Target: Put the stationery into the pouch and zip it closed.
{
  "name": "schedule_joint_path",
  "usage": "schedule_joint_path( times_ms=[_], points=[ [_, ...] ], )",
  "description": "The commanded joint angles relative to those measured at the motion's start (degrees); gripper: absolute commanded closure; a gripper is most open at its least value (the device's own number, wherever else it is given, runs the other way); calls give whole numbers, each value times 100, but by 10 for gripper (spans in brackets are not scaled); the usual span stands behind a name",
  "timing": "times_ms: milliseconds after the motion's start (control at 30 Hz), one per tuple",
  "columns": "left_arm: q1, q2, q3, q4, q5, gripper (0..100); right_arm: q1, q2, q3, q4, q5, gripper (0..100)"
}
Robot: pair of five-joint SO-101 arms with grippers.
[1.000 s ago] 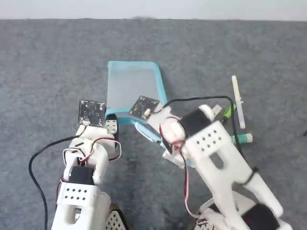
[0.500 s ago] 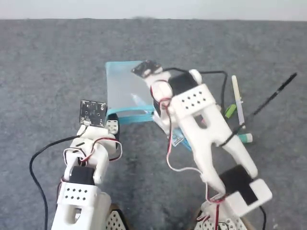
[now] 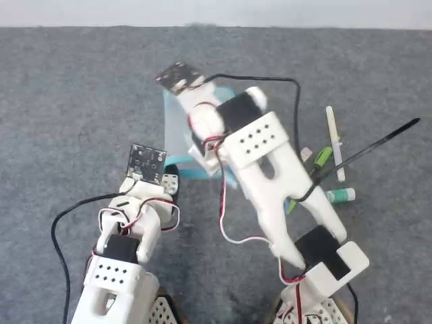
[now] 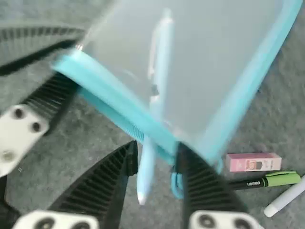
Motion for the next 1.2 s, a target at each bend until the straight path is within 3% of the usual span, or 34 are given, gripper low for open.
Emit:
schedule_joint_path(
  times_ms=[0, 200, 367, 433, 500, 600, 667, 733, 867, 933, 1167],
  points=[
    [44, 44, -84, -176, -62, 988, -22, -189, -334, 66, -35, 797],
    [-35, 26, -84, -176, 18, 988, 602, -338, -316, 84, -26, 809],
    [-1301, 35, -356, -176, 774, 988, 1051, -488, -211, 382, 149, 827],
    [-1477, 70, -418, -167, 870, 988, 1218, -523, -18, 374, 149, 838],
    [-1116, 70, -418, -26, 686, 989, 1367, -479, 149, 374, 141, 839],
    [167, 53, -391, 413, -343, 989, 1640, -532, 554, 233, 193, 839],
    [501, 18, -426, 571, -404, 989, 1930, -541, 800, 145, 220, 839],
    [53, 18, -497, 475, -53, 989, 2281, -497, 1046, 57, 413, 839],
    [-1714, 26, -725, 264, 747, 989, 3020, -497, 1705, -409, 475, 838],
    [-2242, 44, -822, 237, 1020, 989, 3275, -488, 2004, -664, 466, 838],
    [-695, 26, -505, 273, -35, 989, 3653, -479, 2725, -1147, 510, 837]
  ],
)
